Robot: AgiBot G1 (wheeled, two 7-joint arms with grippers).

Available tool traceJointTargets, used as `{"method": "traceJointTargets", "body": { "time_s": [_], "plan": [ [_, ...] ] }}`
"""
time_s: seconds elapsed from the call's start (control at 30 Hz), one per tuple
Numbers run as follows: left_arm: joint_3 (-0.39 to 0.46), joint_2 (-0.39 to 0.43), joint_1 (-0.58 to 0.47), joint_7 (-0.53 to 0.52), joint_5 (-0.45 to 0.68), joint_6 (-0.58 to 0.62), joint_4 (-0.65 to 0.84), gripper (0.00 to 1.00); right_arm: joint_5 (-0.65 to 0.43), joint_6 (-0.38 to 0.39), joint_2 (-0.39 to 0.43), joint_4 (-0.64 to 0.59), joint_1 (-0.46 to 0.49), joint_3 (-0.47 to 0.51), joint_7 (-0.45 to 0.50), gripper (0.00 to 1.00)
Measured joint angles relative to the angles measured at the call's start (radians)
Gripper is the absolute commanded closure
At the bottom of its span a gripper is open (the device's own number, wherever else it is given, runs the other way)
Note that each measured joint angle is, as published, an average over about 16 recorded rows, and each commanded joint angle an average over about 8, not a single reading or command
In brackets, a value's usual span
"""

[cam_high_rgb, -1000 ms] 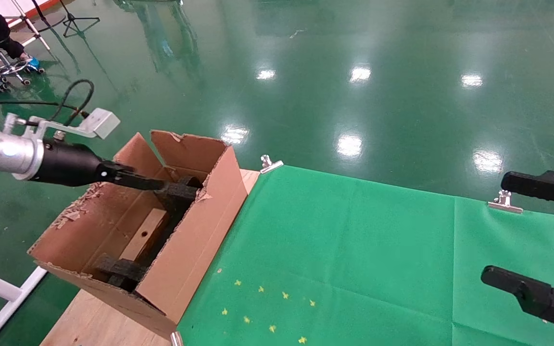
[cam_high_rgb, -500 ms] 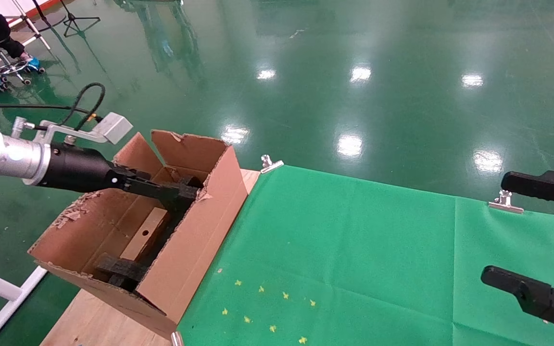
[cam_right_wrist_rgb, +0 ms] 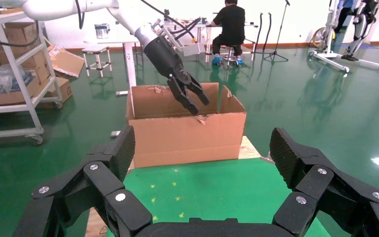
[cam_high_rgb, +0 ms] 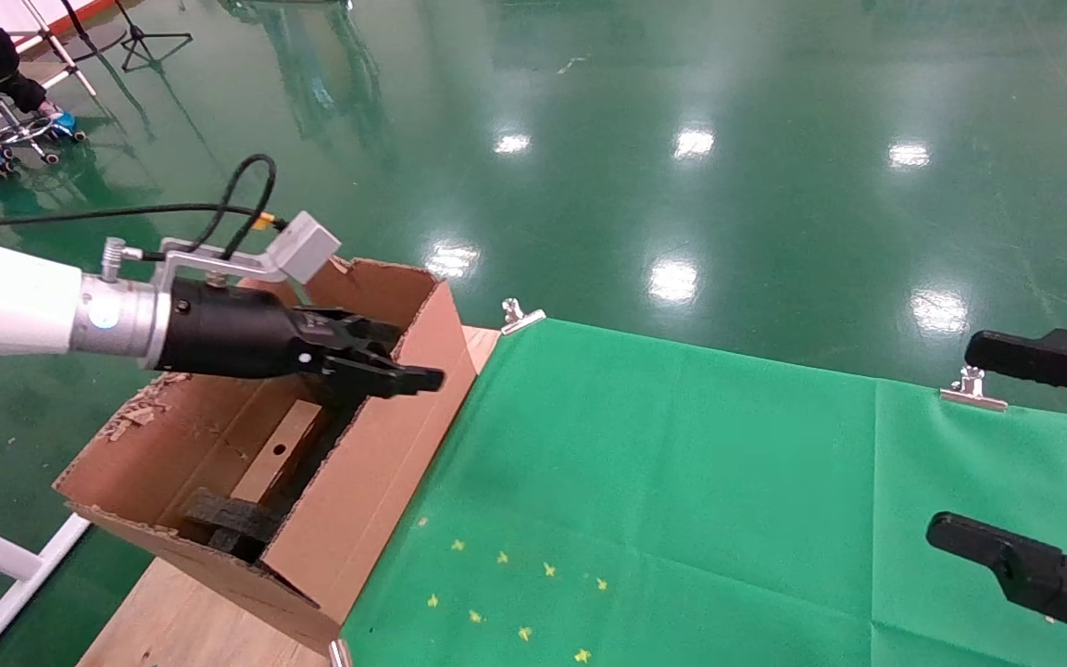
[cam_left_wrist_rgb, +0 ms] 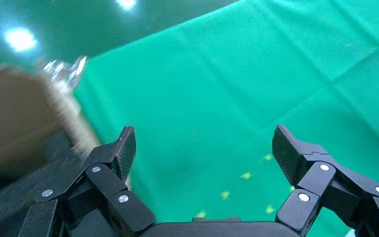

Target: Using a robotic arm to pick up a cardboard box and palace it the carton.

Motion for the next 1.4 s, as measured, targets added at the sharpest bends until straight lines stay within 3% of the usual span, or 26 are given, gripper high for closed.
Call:
{"method": "traceJointTargets", "body": {
  "time_s": [1.4],
  "plan": [
    [-0.549,-0.004,0.535,0.254,-0.426,0.103,-0.626,0.0,0.0,0.0,0.0,0.0,0.0,0.0,0.0,0.0]
  ]
}}
